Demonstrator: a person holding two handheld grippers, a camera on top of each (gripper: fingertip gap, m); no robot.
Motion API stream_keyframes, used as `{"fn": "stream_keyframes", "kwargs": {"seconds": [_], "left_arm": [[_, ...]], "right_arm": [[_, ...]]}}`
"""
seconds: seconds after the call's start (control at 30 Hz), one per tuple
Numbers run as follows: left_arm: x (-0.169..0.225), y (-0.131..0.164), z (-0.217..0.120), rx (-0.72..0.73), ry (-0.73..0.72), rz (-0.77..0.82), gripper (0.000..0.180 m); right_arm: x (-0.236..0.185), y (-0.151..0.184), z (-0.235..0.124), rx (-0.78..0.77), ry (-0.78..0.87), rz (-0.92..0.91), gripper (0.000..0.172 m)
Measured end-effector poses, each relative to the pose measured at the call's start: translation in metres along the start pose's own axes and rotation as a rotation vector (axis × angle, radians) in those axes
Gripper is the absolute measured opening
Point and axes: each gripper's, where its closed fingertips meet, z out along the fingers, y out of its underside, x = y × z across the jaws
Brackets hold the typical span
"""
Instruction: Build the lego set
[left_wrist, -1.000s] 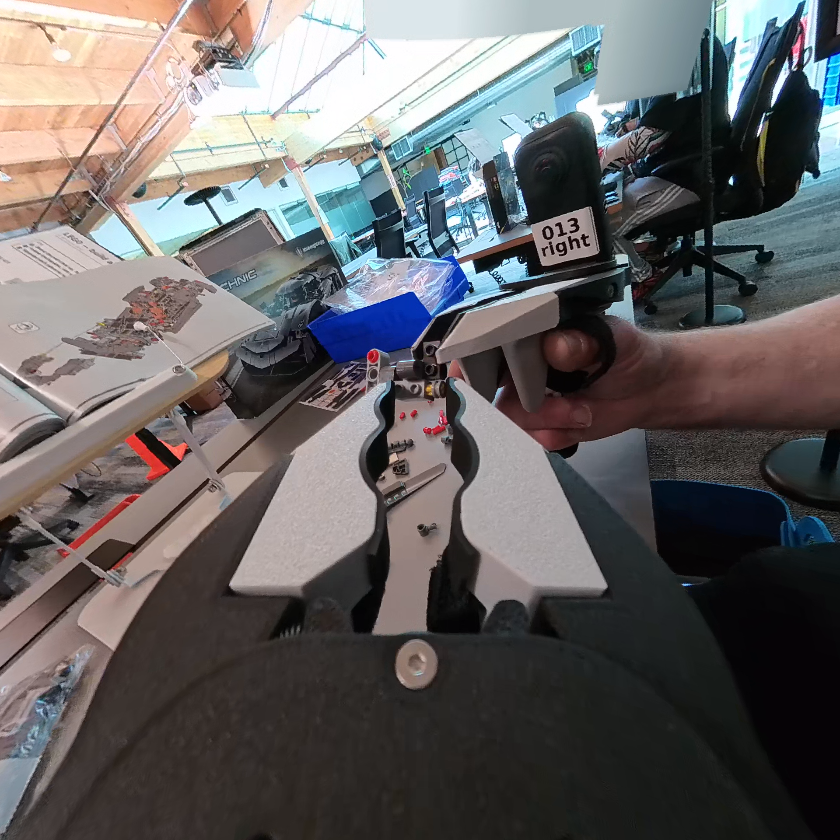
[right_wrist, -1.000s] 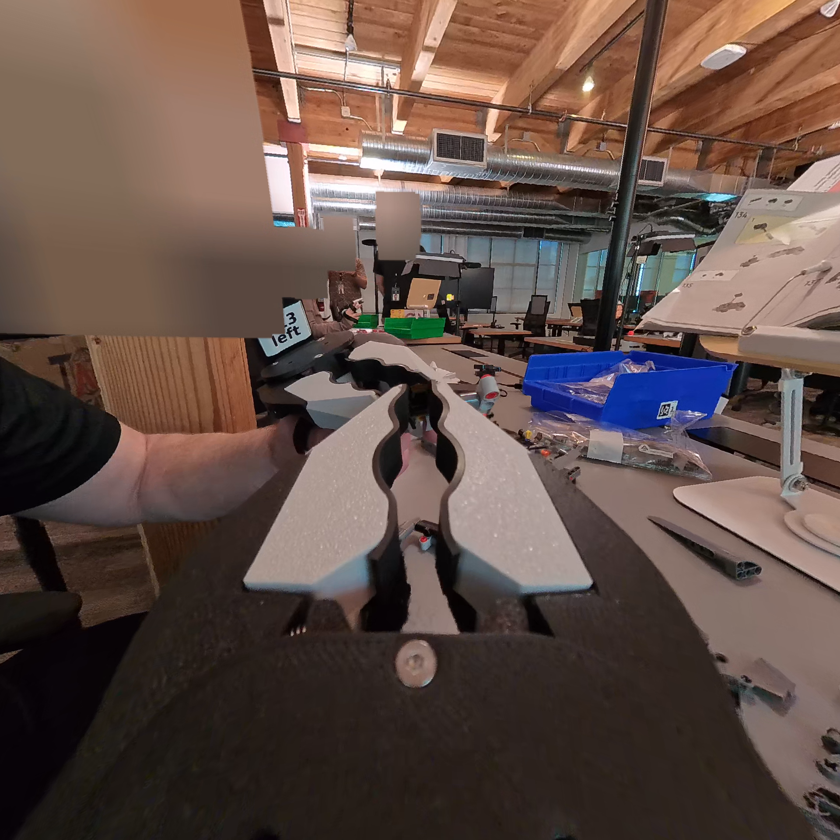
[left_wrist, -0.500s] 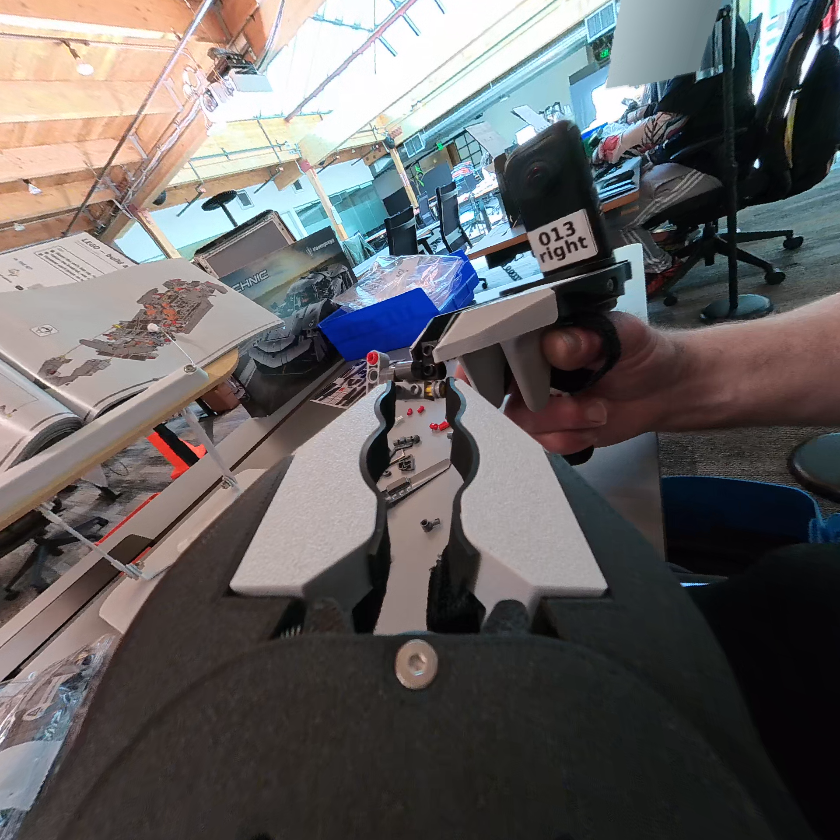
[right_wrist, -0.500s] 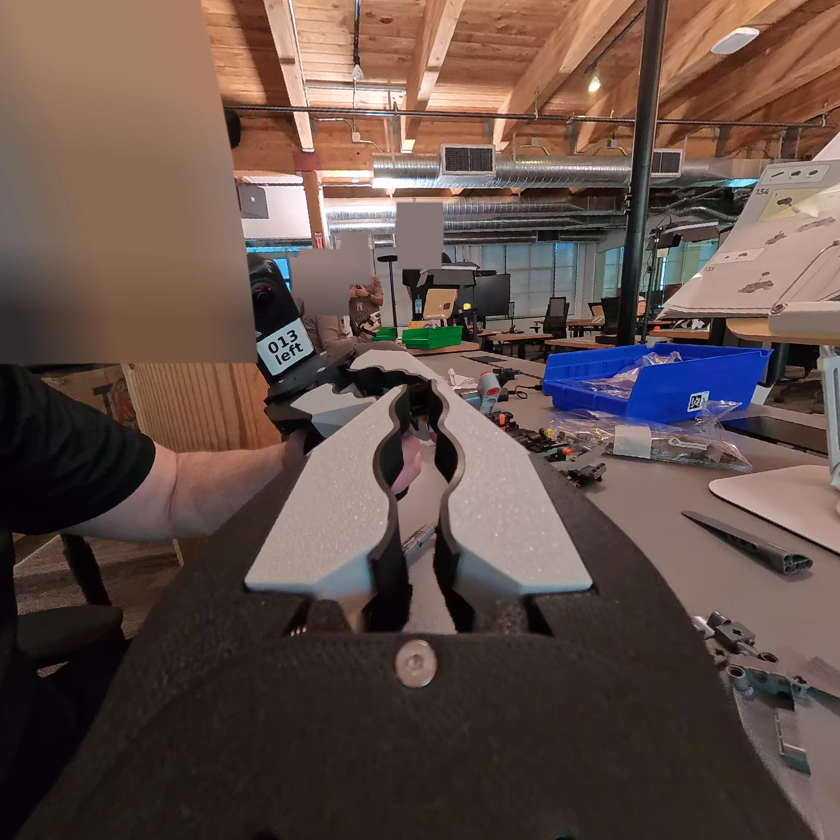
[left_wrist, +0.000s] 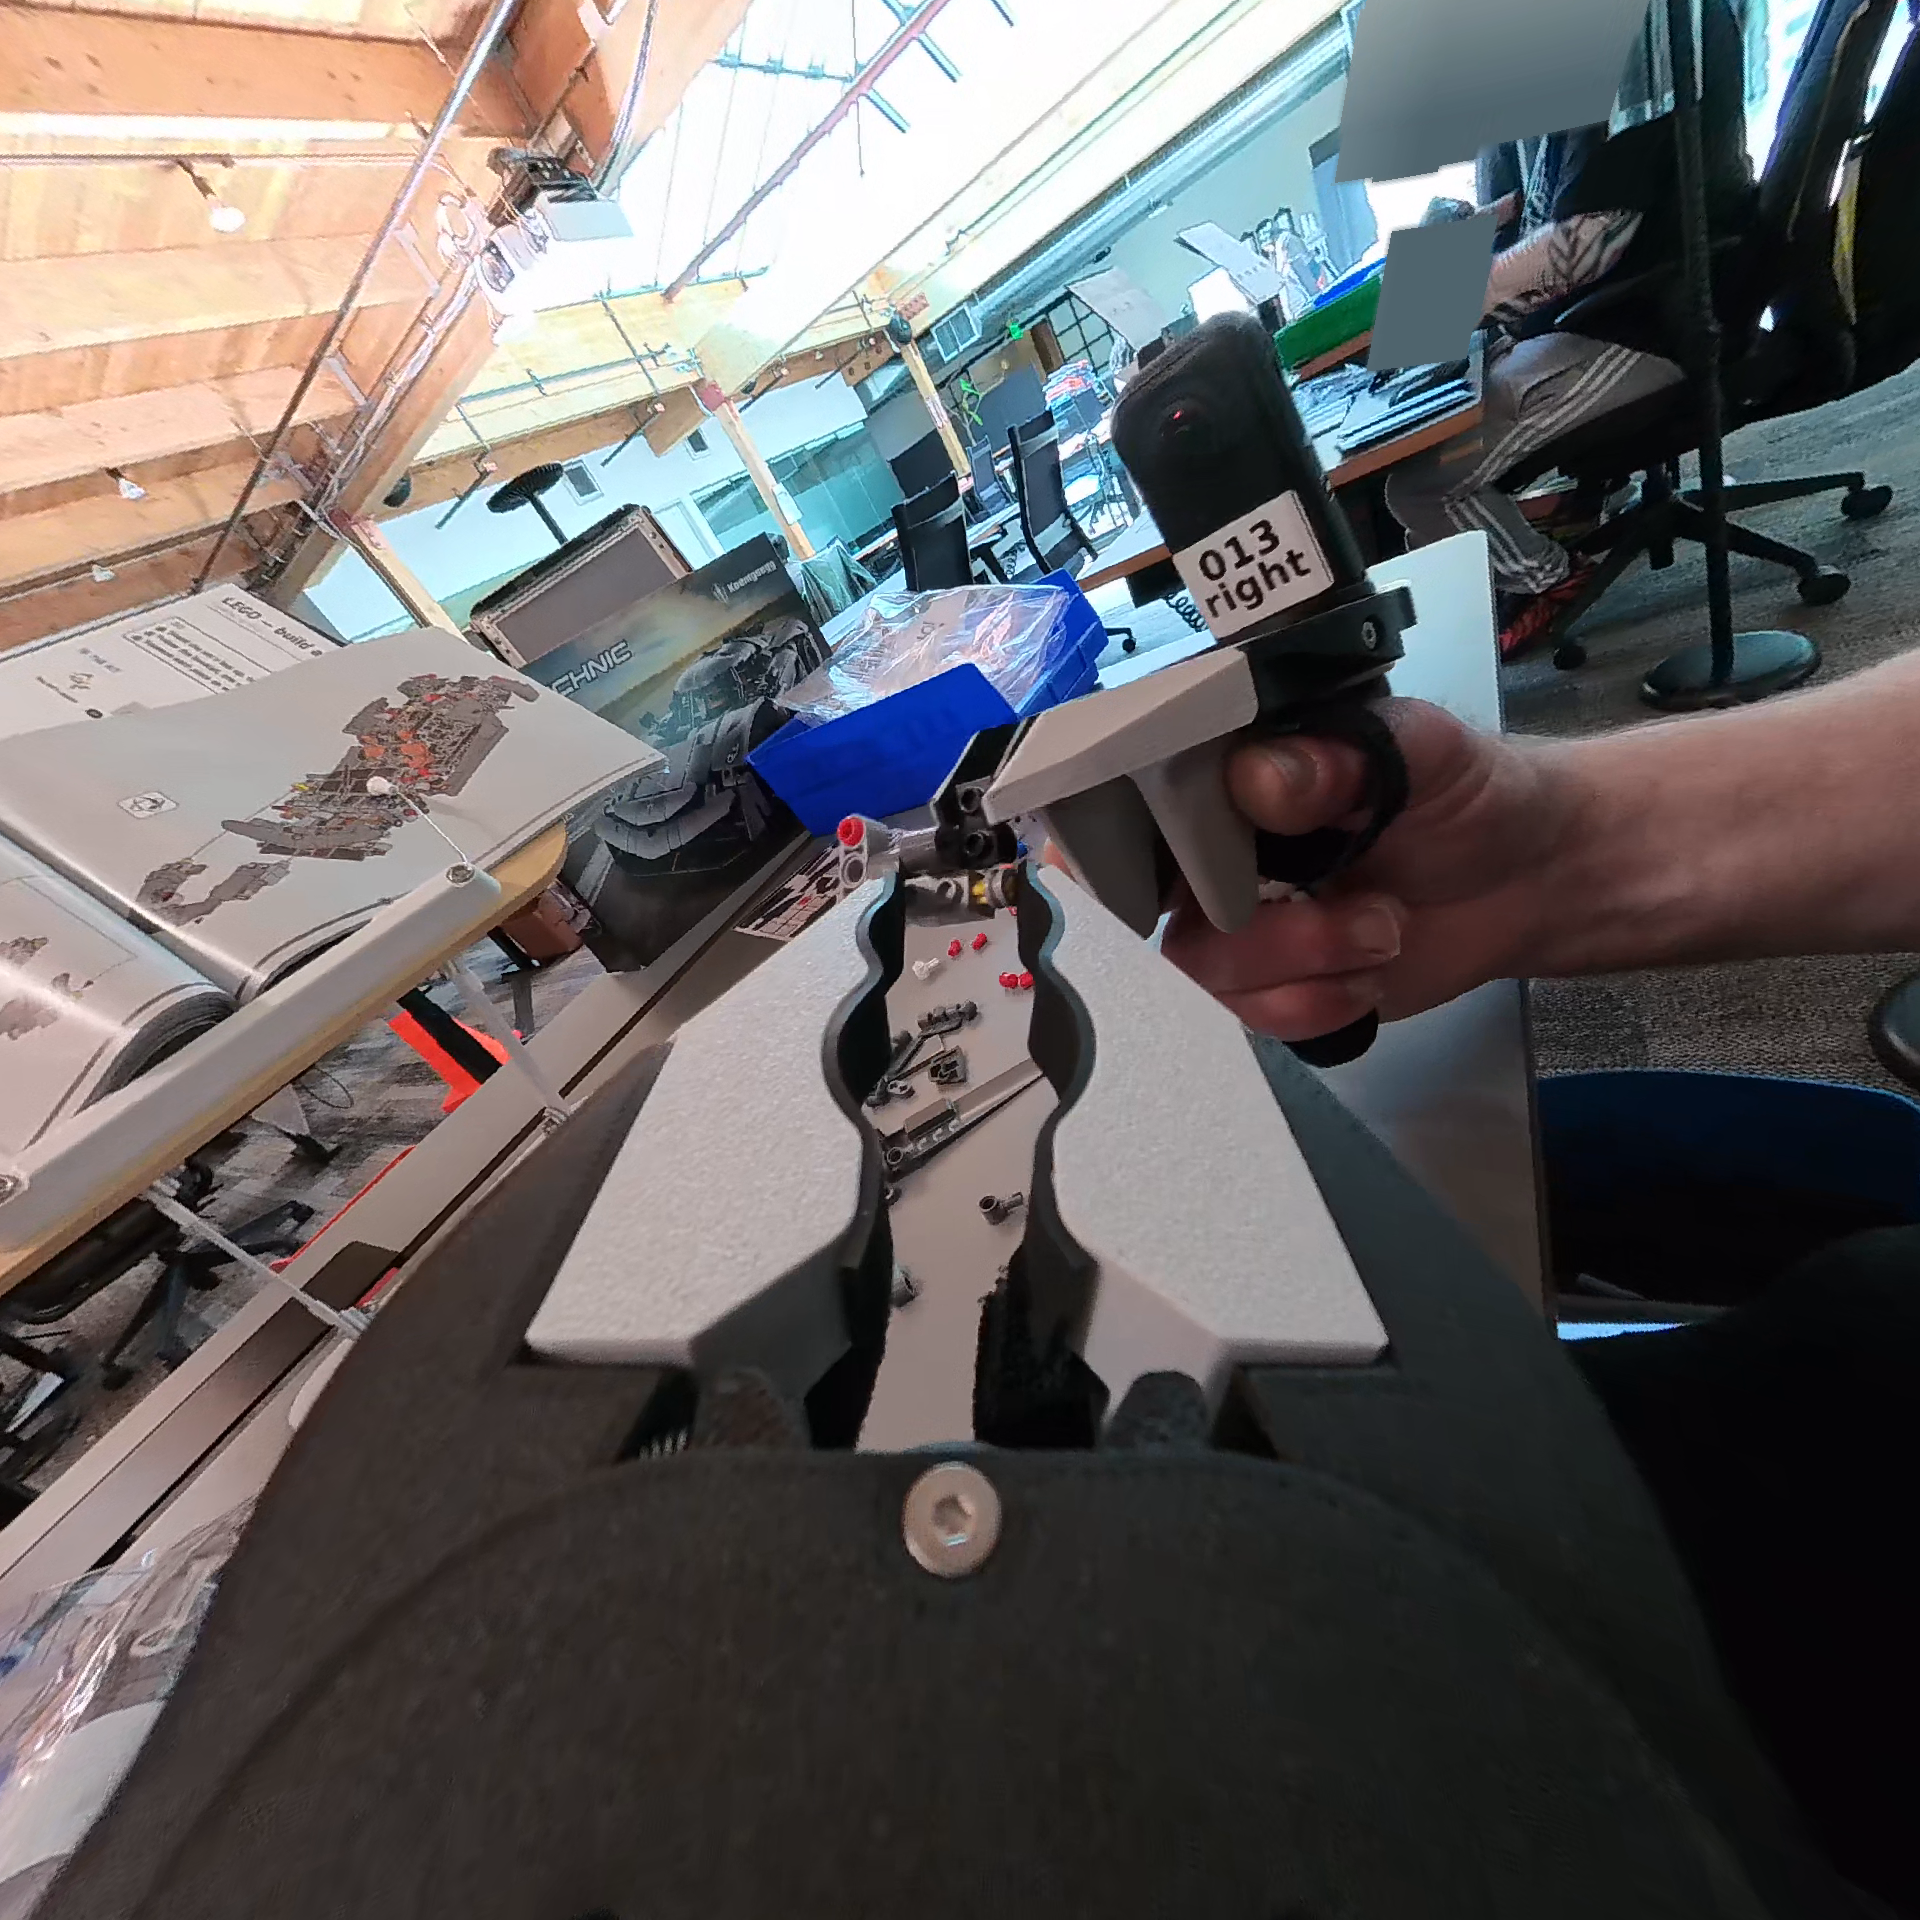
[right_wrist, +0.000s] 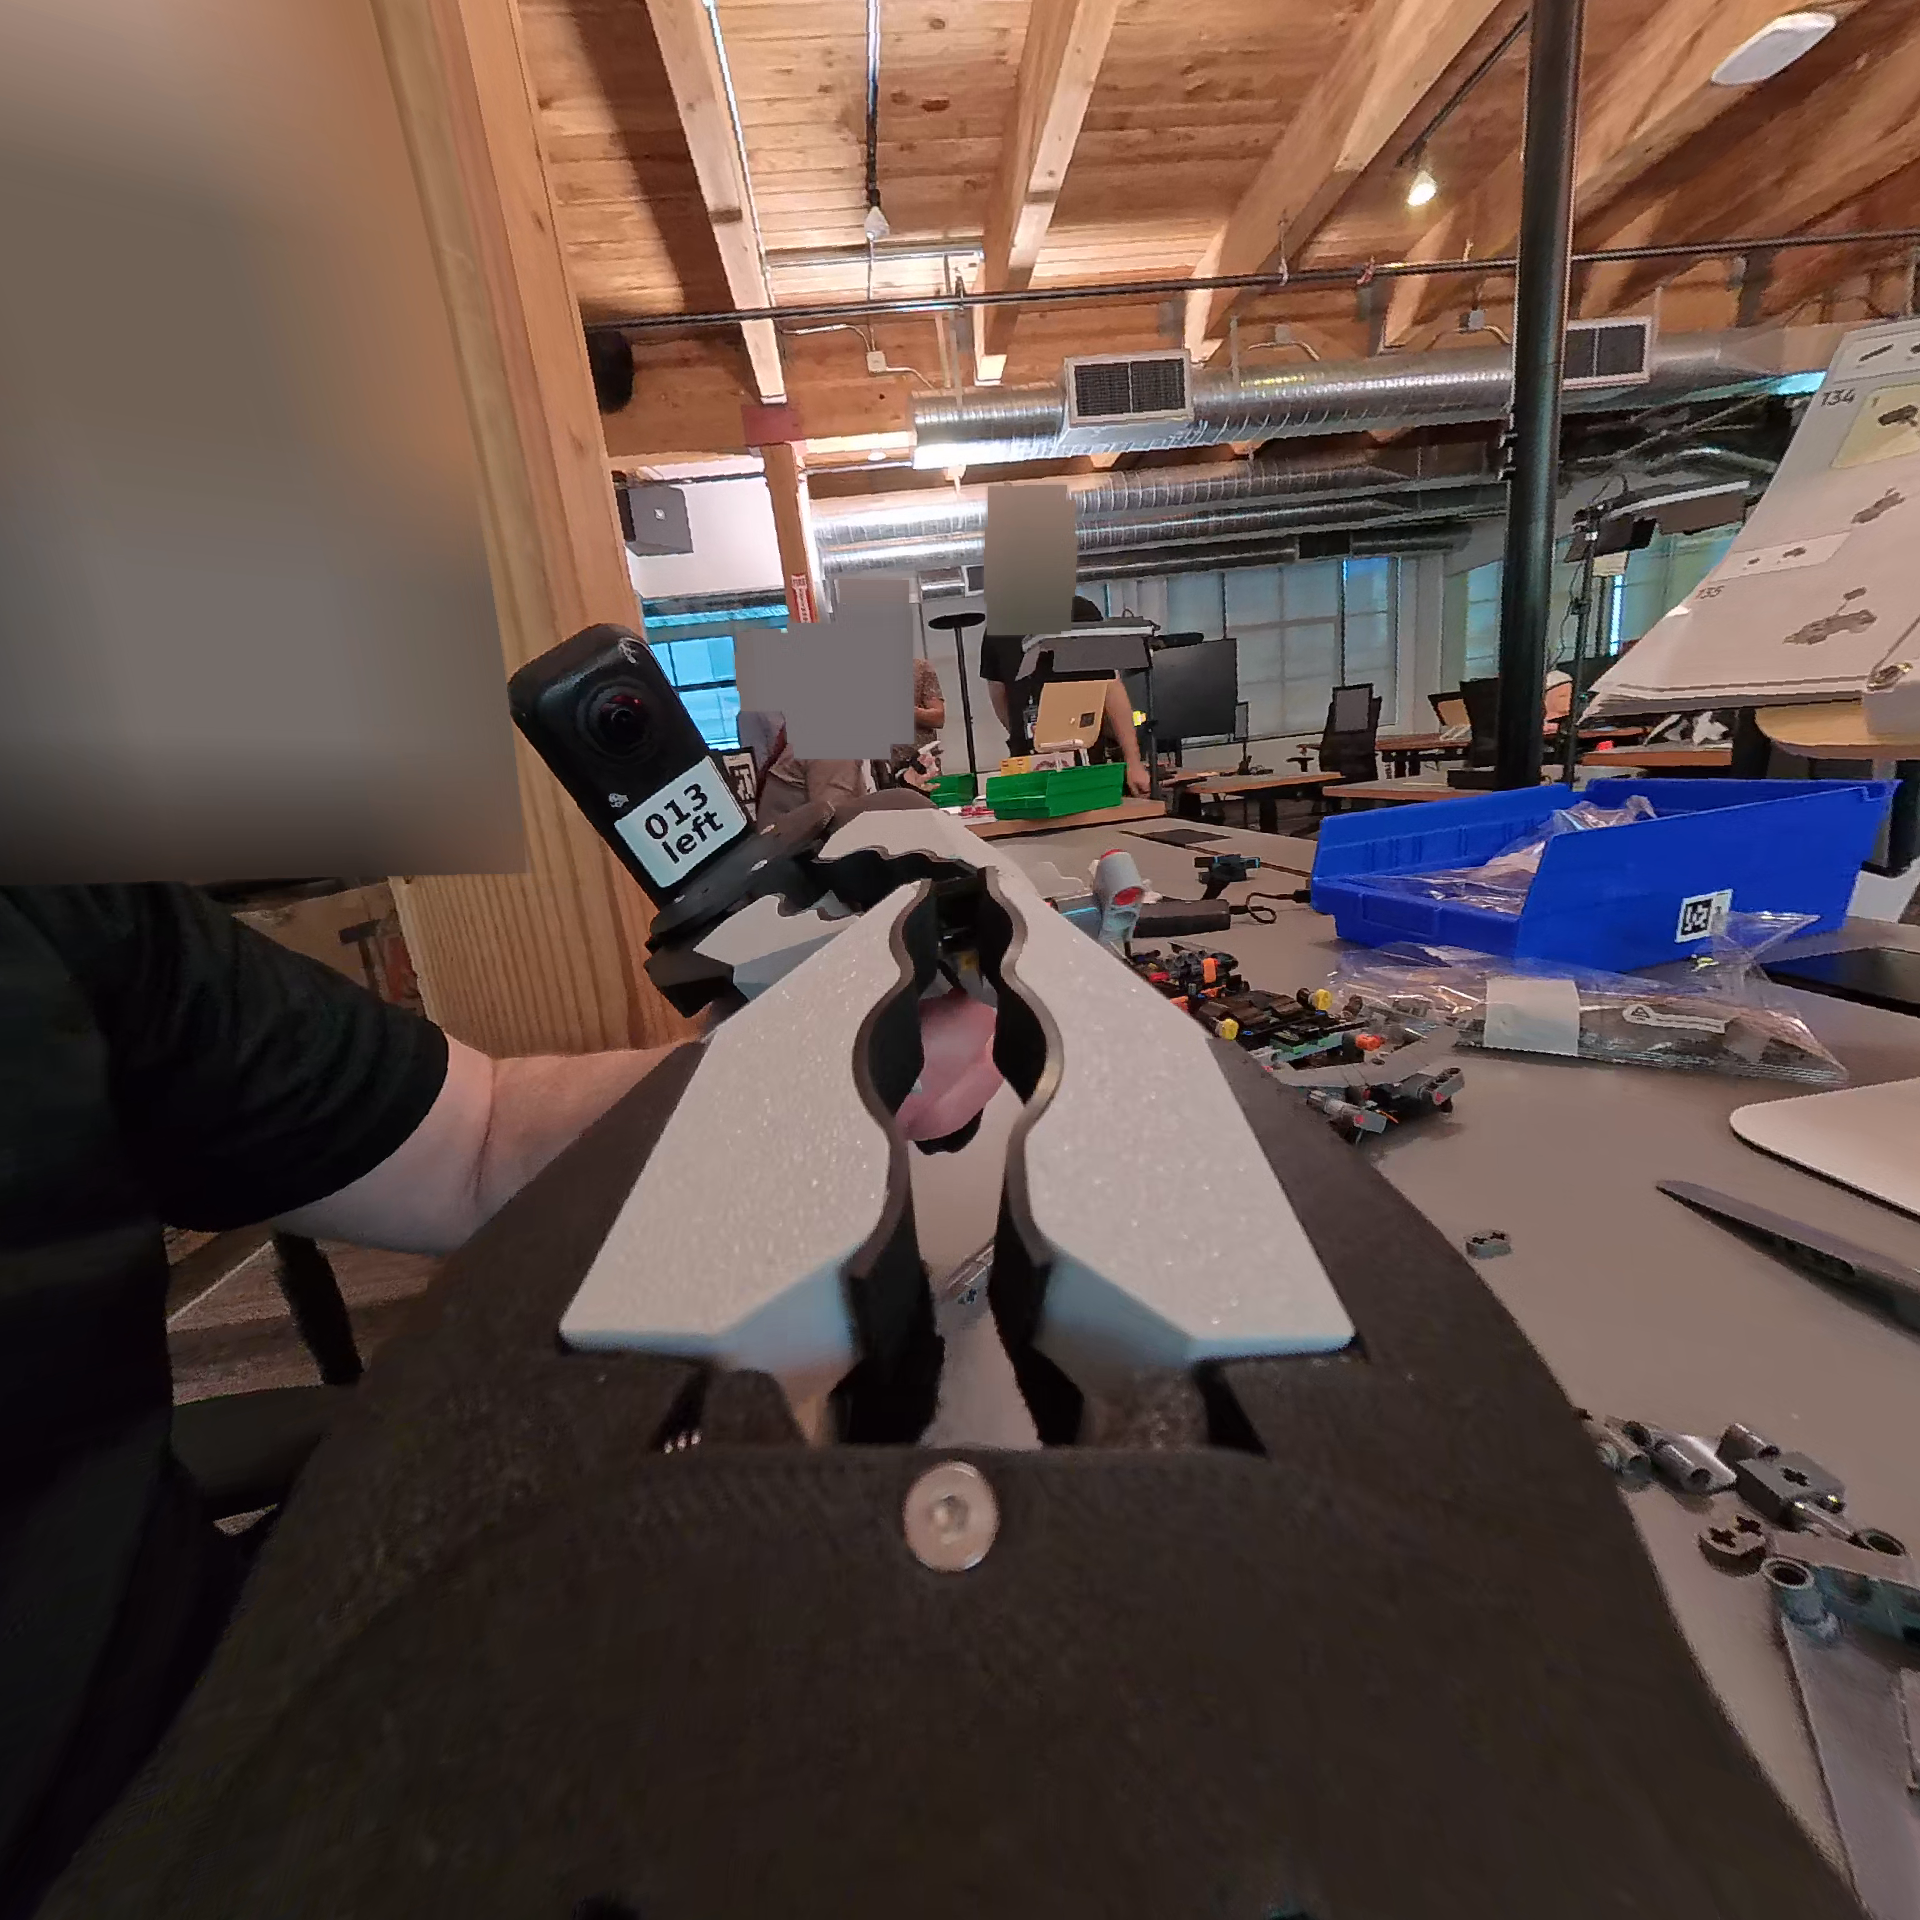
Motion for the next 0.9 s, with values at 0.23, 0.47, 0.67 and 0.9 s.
{"fn": "stream_keyframes", "kwargs": {"seconds": [0.23, 0.47, 0.67, 0.9], "left_arm": [[0.001, 0.0, 0.001, 0.0, 0.0, 0.007, 0.014], [-0.001, 0.011, 0.005, -0.034, 0.007, 0.003, 0.014], [-0.004, 0.023, 0.009, -0.075, 0.009, -0.002, 0.003], [-0.004, 0.036, 0.014, -0.143, 0.033, 0.0, 0.016]], "right_arm": [[0.001, 0.001, -0.002, 0.002, -0.024, 0.026, 0.004], [0.011, 0.009, -0.004, -0.018, 0.009, 0.05, 0.004], [0.02, 0.017, -0.009, -0.068, 0.039, 0.068, 0.004], [0.028, 0.014, -0.025, -0.097, 0.074, 0.039, 0.004]]}}
